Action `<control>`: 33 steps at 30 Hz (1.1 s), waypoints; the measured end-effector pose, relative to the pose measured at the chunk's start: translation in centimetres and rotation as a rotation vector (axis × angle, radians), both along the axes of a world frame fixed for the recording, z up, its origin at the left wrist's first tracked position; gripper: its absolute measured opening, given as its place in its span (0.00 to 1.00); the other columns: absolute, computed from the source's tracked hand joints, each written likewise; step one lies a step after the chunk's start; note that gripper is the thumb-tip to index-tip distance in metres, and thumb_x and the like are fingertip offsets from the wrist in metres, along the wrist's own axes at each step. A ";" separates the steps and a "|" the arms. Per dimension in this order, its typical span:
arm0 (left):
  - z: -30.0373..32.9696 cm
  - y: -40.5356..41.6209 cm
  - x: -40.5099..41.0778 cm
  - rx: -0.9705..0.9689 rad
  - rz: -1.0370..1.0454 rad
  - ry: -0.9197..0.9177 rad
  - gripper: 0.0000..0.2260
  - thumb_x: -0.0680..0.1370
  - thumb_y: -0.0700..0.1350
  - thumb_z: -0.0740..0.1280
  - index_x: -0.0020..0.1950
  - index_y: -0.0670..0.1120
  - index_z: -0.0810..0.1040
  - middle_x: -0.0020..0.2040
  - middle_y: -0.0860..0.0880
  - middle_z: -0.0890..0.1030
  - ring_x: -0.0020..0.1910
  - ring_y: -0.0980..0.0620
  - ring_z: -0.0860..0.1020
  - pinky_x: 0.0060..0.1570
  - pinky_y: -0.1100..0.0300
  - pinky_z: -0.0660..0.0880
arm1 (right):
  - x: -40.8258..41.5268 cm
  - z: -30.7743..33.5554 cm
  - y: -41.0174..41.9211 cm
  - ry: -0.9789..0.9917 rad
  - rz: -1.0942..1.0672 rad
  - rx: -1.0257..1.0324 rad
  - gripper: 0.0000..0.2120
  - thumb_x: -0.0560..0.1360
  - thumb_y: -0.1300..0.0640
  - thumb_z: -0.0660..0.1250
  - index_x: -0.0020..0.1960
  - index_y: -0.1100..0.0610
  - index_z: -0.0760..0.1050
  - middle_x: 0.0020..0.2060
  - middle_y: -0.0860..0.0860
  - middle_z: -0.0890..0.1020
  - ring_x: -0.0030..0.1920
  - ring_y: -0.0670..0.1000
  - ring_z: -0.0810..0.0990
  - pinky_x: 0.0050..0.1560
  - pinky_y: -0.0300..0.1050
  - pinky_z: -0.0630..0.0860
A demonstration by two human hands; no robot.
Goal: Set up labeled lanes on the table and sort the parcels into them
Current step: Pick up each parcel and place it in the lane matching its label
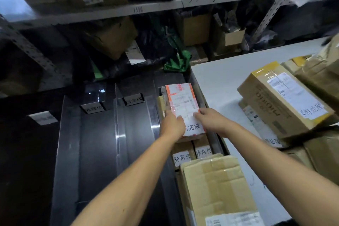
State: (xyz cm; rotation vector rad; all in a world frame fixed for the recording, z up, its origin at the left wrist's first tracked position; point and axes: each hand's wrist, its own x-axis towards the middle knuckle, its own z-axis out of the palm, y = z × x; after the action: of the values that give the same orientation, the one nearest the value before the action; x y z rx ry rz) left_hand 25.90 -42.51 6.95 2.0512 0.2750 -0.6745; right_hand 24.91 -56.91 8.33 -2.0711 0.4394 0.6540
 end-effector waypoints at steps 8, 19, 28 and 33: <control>1.9 -0.4 0.5 -0.066 0.043 -0.174 0.13 0.83 0.45 0.57 0.67 0.51 0.73 0.58 0.53 0.80 0.45 0.56 0.79 0.40 0.58 0.79 | 0.9 1.4 -0.6 -0.218 -0.097 -0.097 0.07 0.77 0.58 0.64 0.51 0.52 0.80 0.47 0.52 0.85 0.48 0.54 0.84 0.50 0.51 0.82; 9.7 8.2 2.2 -0.210 0.101 -0.404 0.13 0.80 0.43 0.61 0.60 0.56 0.79 0.54 0.57 0.83 0.53 0.55 0.81 0.54 0.51 0.80 | 3.3 9.3 5.0 -0.396 -0.004 0.064 0.02 0.77 0.53 0.68 0.47 0.47 0.79 0.46 0.48 0.86 0.45 0.47 0.86 0.47 0.51 0.84; 7.8 13.7 2.1 -0.201 0.237 -0.215 0.11 0.78 0.39 0.62 0.56 0.49 0.79 0.55 0.49 0.83 0.51 0.49 0.82 0.53 0.46 0.81 | 4.4 9.2 12.1 -0.208 0.127 -0.153 0.06 0.77 0.55 0.66 0.49 0.56 0.80 0.45 0.52 0.85 0.44 0.52 0.83 0.46 0.51 0.82; 4.1 14.0 0.8 -0.120 0.251 -0.050 0.11 0.80 0.38 0.60 0.59 0.46 0.78 0.57 0.46 0.83 0.50 0.46 0.83 0.51 0.47 0.82 | 3.4 6.0 14.0 -0.012 0.210 -0.231 0.11 0.77 0.61 0.63 0.56 0.63 0.79 0.52 0.58 0.83 0.52 0.59 0.82 0.55 0.56 0.80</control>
State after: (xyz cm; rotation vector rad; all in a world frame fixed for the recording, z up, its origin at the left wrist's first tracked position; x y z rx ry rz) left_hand 26.74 -28.50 11.02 1.8760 0.4439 -0.4728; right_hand 28.30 -42.90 14.37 -2.3614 0.3037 0.7427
